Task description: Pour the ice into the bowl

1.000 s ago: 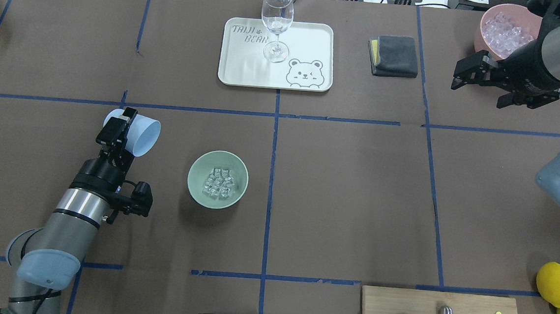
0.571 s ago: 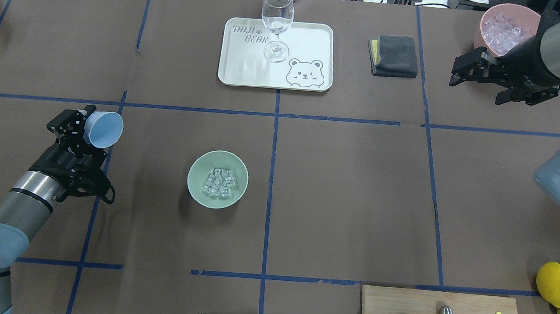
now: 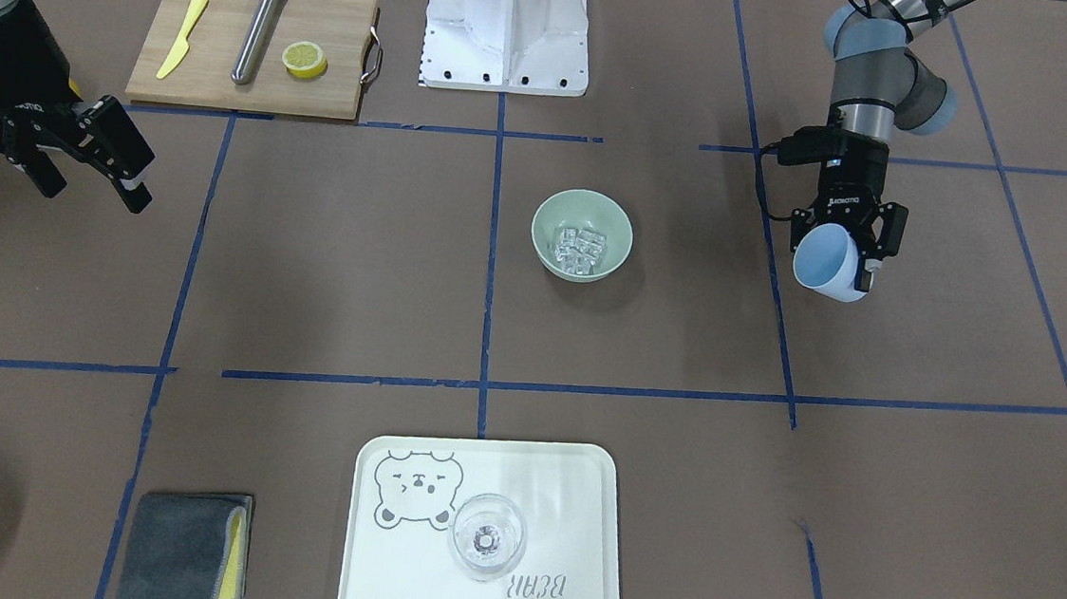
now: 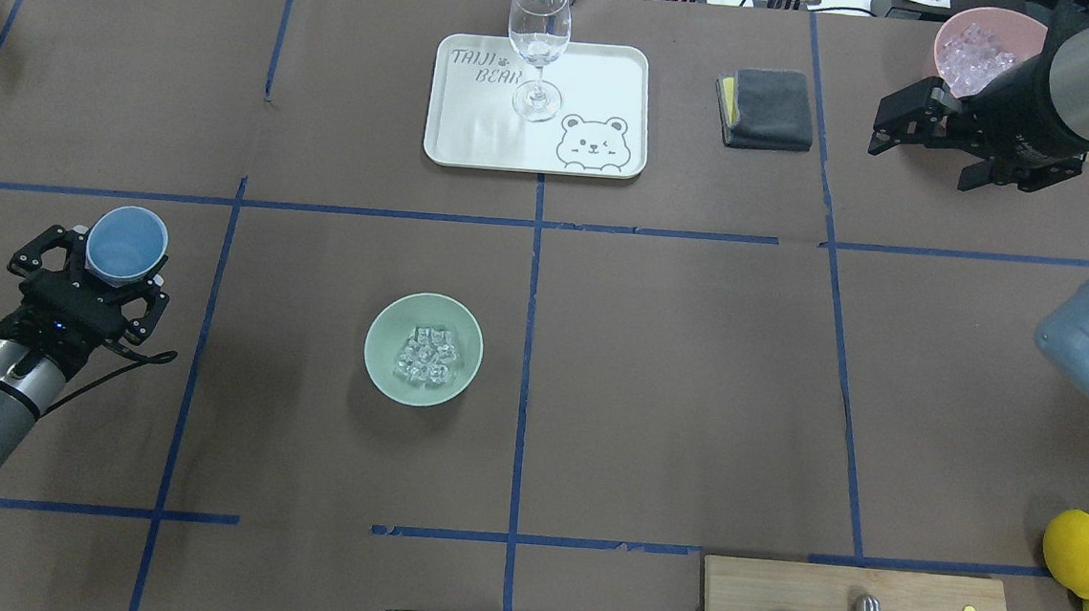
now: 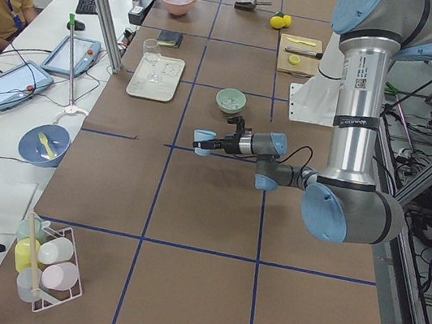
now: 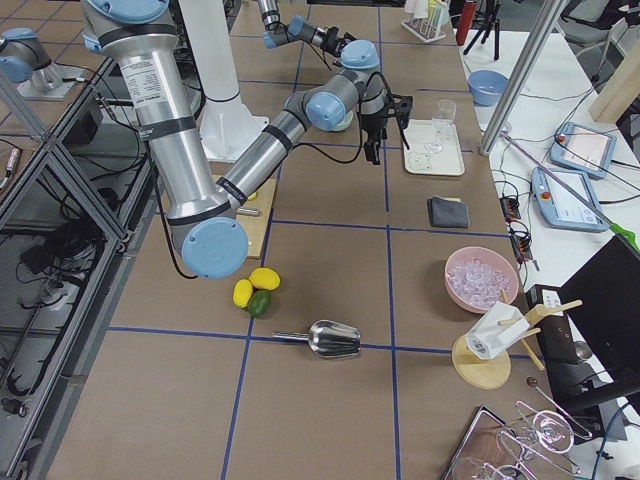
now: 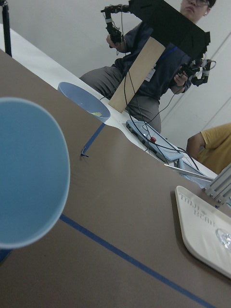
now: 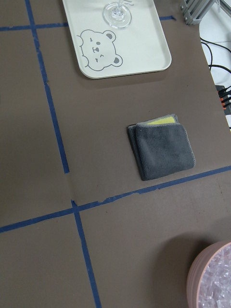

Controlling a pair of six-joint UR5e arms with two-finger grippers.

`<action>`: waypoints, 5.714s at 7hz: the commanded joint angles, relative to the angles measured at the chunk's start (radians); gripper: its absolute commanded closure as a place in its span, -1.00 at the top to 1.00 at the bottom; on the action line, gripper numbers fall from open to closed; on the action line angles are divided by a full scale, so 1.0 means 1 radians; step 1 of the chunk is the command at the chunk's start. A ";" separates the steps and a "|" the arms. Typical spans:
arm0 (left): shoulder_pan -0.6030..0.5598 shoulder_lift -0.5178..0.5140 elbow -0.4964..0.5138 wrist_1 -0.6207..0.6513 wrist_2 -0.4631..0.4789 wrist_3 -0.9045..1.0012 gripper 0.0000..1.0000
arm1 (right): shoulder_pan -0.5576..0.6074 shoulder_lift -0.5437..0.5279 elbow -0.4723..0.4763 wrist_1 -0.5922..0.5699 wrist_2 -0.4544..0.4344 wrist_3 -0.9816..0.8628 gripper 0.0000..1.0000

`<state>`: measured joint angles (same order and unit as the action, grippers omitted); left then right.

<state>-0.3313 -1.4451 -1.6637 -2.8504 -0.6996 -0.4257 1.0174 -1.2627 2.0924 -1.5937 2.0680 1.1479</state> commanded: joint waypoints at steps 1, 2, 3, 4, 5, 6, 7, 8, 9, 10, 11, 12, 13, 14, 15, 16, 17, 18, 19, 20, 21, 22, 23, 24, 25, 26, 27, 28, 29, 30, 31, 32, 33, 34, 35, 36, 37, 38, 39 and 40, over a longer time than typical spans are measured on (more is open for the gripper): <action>0.001 0.096 -0.004 -0.004 0.017 -0.273 -1.00 | 0.003 0.000 -0.003 0.000 0.000 -0.001 1.00; 0.003 0.098 0.007 -0.004 0.052 -0.377 -1.00 | 0.004 0.000 -0.003 0.000 0.000 -0.001 1.00; 0.014 0.097 0.043 -0.004 0.055 -0.594 -1.00 | 0.004 0.002 -0.002 0.000 0.000 -0.001 1.00; 0.018 0.095 0.068 -0.015 0.051 -0.673 -1.00 | 0.004 0.003 -0.003 0.000 -0.005 -0.002 1.00; 0.023 0.095 0.096 -0.023 0.057 -0.765 -1.00 | 0.004 0.003 -0.003 -0.002 -0.029 -0.005 1.00; 0.031 0.095 0.116 -0.023 0.099 -0.774 -1.00 | 0.004 0.002 -0.003 -0.002 -0.031 -0.005 1.00; 0.043 0.095 0.131 -0.024 0.150 -0.780 -1.00 | 0.004 0.002 -0.003 -0.002 -0.032 -0.005 1.00; 0.055 0.091 0.168 -0.024 0.199 -0.832 -1.00 | 0.006 0.003 0.004 -0.002 -0.034 -0.005 1.00; 0.078 0.089 0.177 -0.023 0.213 -0.835 -1.00 | 0.006 -0.006 0.005 -0.002 -0.035 -0.005 1.00; 0.096 0.081 0.186 -0.021 0.227 -0.844 -1.00 | 0.004 -0.003 0.002 -0.003 -0.036 -0.005 1.00; 0.106 0.051 0.220 -0.021 0.233 -0.846 -1.00 | 0.004 -0.003 0.000 -0.002 -0.036 -0.005 1.00; 0.110 0.035 0.229 -0.018 0.232 -0.844 -1.00 | 0.004 -0.004 0.001 -0.002 -0.036 -0.005 1.00; 0.110 0.037 0.233 -0.021 0.233 -0.844 -1.00 | 0.004 -0.004 0.000 -0.002 -0.036 -0.005 1.00; 0.109 0.040 0.233 -0.021 0.233 -0.838 -1.00 | 0.004 -0.006 0.001 -0.002 -0.036 -0.005 1.00; 0.109 0.041 0.233 -0.020 0.232 -0.834 -1.00 | 0.004 -0.006 0.000 -0.002 -0.036 -0.005 1.00; 0.110 0.041 0.233 -0.018 0.230 -0.831 -0.87 | 0.004 -0.007 0.000 -0.002 -0.036 -0.005 1.00; 0.110 0.045 0.233 -0.018 0.230 -0.829 -0.52 | 0.004 -0.007 0.001 -0.002 -0.036 -0.005 1.00; 0.110 0.045 0.233 -0.020 0.227 -0.829 -0.15 | 0.004 -0.007 0.001 -0.003 -0.036 -0.005 1.00; 0.112 0.046 0.233 -0.018 0.223 -0.829 0.18 | 0.006 -0.009 0.003 -0.003 -0.034 -0.005 1.00; 0.113 0.049 0.231 -0.018 0.223 -0.828 0.99 | 0.004 -0.006 0.003 -0.003 -0.034 -0.005 1.00; 0.112 0.051 0.228 -0.021 0.218 -0.811 1.00 | 0.006 -0.007 0.005 -0.003 -0.034 -0.005 1.00; 0.112 0.054 0.208 -0.039 0.162 -0.750 1.00 | 0.006 -0.004 0.003 -0.003 -0.032 -0.004 1.00; 0.112 0.083 0.172 -0.049 0.097 -0.710 1.00 | 0.004 -0.003 0.003 -0.003 -0.034 -0.005 1.00; 0.112 0.145 0.135 -0.066 -0.006 -0.703 1.00 | 0.004 0.003 0.000 -0.005 -0.032 -0.005 1.00; 0.112 0.216 0.077 -0.078 -0.132 -0.694 1.00 | 0.003 0.003 -0.002 -0.005 -0.031 -0.005 1.00; 0.112 0.251 0.024 -0.080 -0.200 -0.632 1.00 | 0.003 0.003 -0.005 -0.005 -0.029 -0.005 1.00; 0.110 0.273 -0.023 -0.078 -0.316 -0.610 1.00 | 0.001 0.003 -0.006 -0.003 -0.029 -0.005 1.00; 0.106 0.322 -0.119 -0.076 -0.409 -0.554 1.00 | 0.001 0.005 -0.008 -0.003 -0.028 -0.005 1.00; 0.101 0.395 -0.176 -0.076 -0.488 -0.444 1.00 | 0.000 0.005 -0.005 -0.003 -0.025 -0.005 1.00; 0.098 0.425 -0.180 -0.075 -0.541 -0.383 1.00 | 0.000 0.006 -0.002 -0.003 -0.013 -0.005 1.00; 0.065 0.454 -0.180 -0.075 -0.657 -0.308 1.00 | -0.003 0.006 -0.003 -0.002 0.004 -0.005 1.00; -0.081 0.457 -0.165 -0.075 -0.831 -0.180 1.00 | -0.040 0.025 -0.014 -0.003 0.021 0.001 1.00; -0.220 0.453 -0.159 -0.072 -0.995 -0.004 1.00 | -0.072 0.055 -0.032 -0.003 0.021 0.018 1.00; -0.365 0.419 -0.134 -0.055 -1.087 0.039 1.00 | -0.113 0.068 -0.034 -0.002 0.017 0.074 1.00; -0.471 0.369 -0.126 0.001 -1.203 0.047 1.00 | -0.167 0.109 -0.040 -0.002 0.000 0.126 1.00; -0.630 0.294 -0.131 0.100 -1.326 0.047 1.00 | -0.199 0.150 -0.081 0.001 -0.005 0.136 1.00; -0.700 0.254 -0.136 0.170 -1.369 0.048 1.00 | -0.238 0.195 -0.124 0.001 -0.008 0.188 1.00; -0.727 0.250 -0.136 0.204 -1.376 0.048 1.00 | -0.281 0.239 -0.161 0.003 -0.015 0.225 1.00; -0.768 0.232 -0.136 0.229 -1.390 0.048 1.00 | -0.327 0.278 -0.190 0.005 -0.060 0.261 1.00; -0.878 0.171 -0.137 0.317 -1.472 0.048 1.00 | -0.391 0.301 -0.246 0.062 -0.098 0.292 1.00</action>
<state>-1.1041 -1.2187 -1.7996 -2.6166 -2.0997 -0.3776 0.6958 -0.9992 1.9034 -1.5744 2.0138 1.3988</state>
